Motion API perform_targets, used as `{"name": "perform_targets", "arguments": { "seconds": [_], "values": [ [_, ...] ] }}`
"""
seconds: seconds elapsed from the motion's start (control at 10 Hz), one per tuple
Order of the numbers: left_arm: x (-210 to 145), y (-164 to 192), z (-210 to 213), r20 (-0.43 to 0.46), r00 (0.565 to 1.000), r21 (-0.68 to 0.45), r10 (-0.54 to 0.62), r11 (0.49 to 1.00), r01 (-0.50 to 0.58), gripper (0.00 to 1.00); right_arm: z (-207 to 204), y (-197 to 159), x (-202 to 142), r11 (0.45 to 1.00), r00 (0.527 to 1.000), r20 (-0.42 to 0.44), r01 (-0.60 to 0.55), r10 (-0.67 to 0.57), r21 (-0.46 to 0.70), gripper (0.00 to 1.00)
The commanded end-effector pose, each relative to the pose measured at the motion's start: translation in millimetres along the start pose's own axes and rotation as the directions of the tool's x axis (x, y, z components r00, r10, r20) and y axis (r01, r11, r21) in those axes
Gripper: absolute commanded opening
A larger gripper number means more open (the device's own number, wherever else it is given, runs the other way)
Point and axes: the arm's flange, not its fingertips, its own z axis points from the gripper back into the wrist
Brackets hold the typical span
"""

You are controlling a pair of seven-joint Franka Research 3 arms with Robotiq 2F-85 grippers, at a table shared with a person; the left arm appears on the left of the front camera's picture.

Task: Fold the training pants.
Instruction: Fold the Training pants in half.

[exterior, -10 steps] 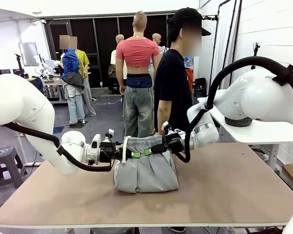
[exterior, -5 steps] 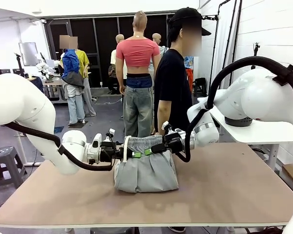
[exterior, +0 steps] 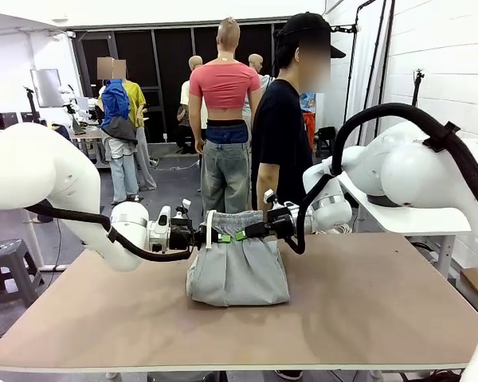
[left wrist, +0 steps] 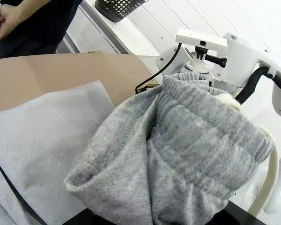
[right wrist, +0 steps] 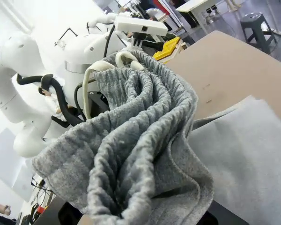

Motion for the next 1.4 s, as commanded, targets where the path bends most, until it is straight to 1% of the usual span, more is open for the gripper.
{"name": "perform_targets", "arguments": {
  "seconds": [0.0, 0.2, 0.3, 0.5, 0.7, 0.9, 1.1, 1.2, 1.3],
  "values": [
    [20, 11, -8, 0.002, 0.999, 0.009, 0.033, 0.999, -0.033, 0.00, -3, -17, 6, 0.999, 0.999, -0.008, 0.046, -0.046, -0.023, 0.00],
    [25, 21, -10, -0.005, 0.999, 0.015, 0.040, 0.999, -0.040, 0.00, 7, -27, 7, 0.998, 0.998, 0.016, 0.057, -0.056, -0.035, 0.00],
    [20, 24, -12, -0.002, 0.999, 0.028, 0.045, 0.999, -0.045, 0.00, 12, -28, 3, 0.996, 0.997, 0.025, 0.070, -0.068, -0.047, 0.00],
    [18, 38, -13, -0.005, 0.997, 0.058, 0.072, 0.996, -0.072, 0.00, 9, -44, -3, 0.993, 0.994, 0.028, 0.106, -0.104, -0.057, 0.00],
    [6, 47, -15, -0.018, 0.990, 0.103, 0.137, 0.986, -0.134, 0.00, 4, -54, -17, 0.984, 0.986, 0.014, 0.166, -0.166, -0.058, 0.00],
    [7, 59, -11, -0.002, 0.984, 0.138, 0.178, 0.975, -0.176, 0.00, -1, -66, -22, 0.979, 0.982, 0.009, 0.187, -0.187, -0.077, 0.00],
    [6, 68, -14, -0.012, 0.979, 0.149, 0.203, 0.969, -0.199, 0.00, 2, -71, -23, 0.961, 0.970, 0.010, 0.241, -0.242, -0.135, 0.00],
    [1, 70, -15, -0.021, 0.973, 0.150, 0.232, 0.963, -0.226, 0.00, 6, -69, -27, 0.948, 0.959, 0.004, 0.280, -0.282, -0.150, 0.00],
    [2, 73, -15, -0.024, 0.970, 0.147, 0.241, 0.961, -0.235, 0.00, 8, -72, -27, 0.947, 0.959, 0.013, 0.283, -0.284, -0.150, 0.00]
  ]
}}
